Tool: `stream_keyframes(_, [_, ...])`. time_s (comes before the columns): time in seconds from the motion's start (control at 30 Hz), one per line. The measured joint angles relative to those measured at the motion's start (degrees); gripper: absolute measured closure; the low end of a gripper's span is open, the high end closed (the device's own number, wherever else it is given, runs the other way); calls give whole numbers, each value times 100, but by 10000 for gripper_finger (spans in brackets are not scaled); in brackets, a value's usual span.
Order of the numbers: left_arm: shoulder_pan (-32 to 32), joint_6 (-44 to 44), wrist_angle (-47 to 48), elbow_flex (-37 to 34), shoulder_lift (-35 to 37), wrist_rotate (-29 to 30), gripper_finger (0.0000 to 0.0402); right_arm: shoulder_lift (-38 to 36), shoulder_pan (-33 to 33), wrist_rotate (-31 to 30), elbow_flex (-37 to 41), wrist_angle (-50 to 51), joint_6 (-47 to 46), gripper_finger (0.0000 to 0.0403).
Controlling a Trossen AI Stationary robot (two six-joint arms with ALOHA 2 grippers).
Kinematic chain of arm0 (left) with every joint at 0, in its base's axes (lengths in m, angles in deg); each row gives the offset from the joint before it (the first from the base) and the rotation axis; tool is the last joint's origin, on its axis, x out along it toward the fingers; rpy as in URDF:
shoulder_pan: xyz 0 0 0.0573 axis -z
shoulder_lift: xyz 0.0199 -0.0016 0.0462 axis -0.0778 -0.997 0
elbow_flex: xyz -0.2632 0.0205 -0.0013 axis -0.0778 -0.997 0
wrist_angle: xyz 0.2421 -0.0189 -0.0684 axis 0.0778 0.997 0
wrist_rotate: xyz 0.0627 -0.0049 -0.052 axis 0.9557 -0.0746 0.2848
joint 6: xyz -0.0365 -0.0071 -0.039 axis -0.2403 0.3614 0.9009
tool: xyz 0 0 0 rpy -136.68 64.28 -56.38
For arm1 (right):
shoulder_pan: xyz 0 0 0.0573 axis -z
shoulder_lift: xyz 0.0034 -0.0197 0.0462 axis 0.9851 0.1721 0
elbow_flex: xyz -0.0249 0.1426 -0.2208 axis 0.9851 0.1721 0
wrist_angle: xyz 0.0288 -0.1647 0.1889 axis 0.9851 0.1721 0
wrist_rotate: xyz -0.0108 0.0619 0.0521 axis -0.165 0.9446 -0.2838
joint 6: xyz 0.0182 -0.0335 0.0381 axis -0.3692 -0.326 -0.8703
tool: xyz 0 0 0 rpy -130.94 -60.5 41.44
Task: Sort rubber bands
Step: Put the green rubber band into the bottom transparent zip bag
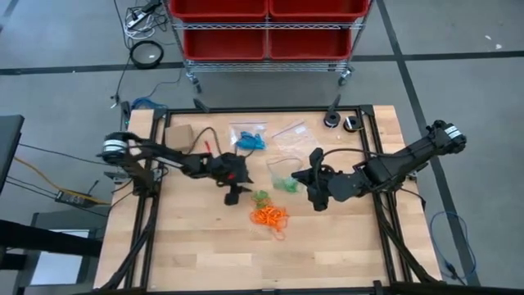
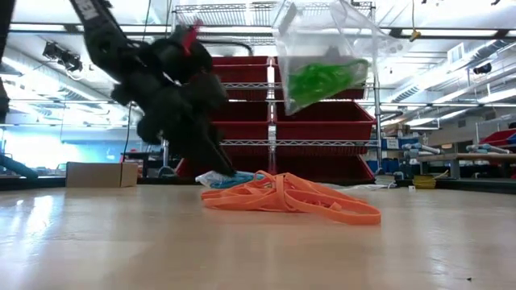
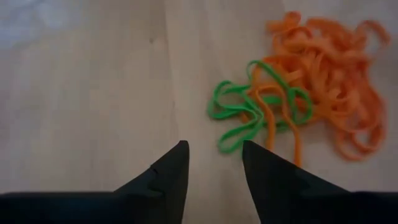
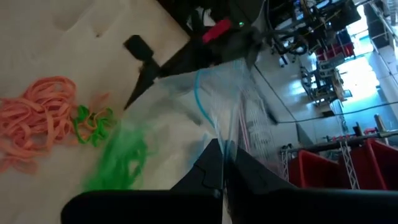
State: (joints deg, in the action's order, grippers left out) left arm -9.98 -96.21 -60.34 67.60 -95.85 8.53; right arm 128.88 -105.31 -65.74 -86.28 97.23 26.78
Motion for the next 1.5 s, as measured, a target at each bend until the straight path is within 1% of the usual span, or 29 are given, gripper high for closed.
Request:
stream_keyframes(0.13, [-25,-172,247,405,-625,-384,254,0,-40,0,-2,27,-89,403])
stream_keyframes(0.2, [-33,-185,246,559,-802,-591,254,0,-46,5,-2,97,-160,403])
stream_keyframes(0.27, [-27,-206,256,701,-922,-629,254,2,-57,1,0,158,-212,403])
stream_keyframes(0.33, [-24,-213,366,808,-1001,-544,255,0,-57,-10,-2,180,-243,403])
stream_keyframes(0.4, [-22,-313,503,902,-1015,-495,265,2,-59,-7,0,229,-251,403])
stream_keyframes(0.47, [-18,-472,658,980,-1015,-499,292,2,-59,-3,-1,218,-251,403])
stream_keyframes(0.5, [-1,-553,727,1008,-1015,-536,314,2,-59,-3,0,221,-251,403])
stream_keyframes(0.57, [30,-651,846,1075,-1019,-656,369,2,-59,-5,0,223,-256,403])
stream_keyframes(0.6, [41,-690,913,1105,-1019,-680,384,2,-59,-5,0,219,-281,403])
stream_keyframes(0.67, [67,-778,1101,1188,-1001,-616,392,2,-59,-5,0,226,-295,403])
stream_keyframes(0.73, [78,-889,1487,1282,-899,-429,396,2,-64,-4,-1,231,-336,403])
stream_keyframes(0.83, [80,-948,2197,1387,-518,-114,398,2,-67,8,0,267,-465,403])
stream_keyframes(0.9, [76,-953,2497,1457,-109,58,399,2,-93,45,0,317,-541,403])
stream_keyframes(1.07, [104,-958,3286,1496,1182,475,400,76,-135,162,-1,280,-554,403])
stream_keyframes(1.17, [155,-918,3505,1501,1942,634,400,168,-126,384,0,237,-549,403])
stream_keyframes(1.27, [254,-767,3568,1500,2510,790,400,332,-61,492,0,141,-450,403])
stream_keyframes(1.37, [356,-632,3517,1578,2886,912,401,539,27,655,0,-55,-253,403])
stream_keyframes(1.5, [558,-604,3516,1900,2920,988,401,809,137,849,0,-373,29,403])
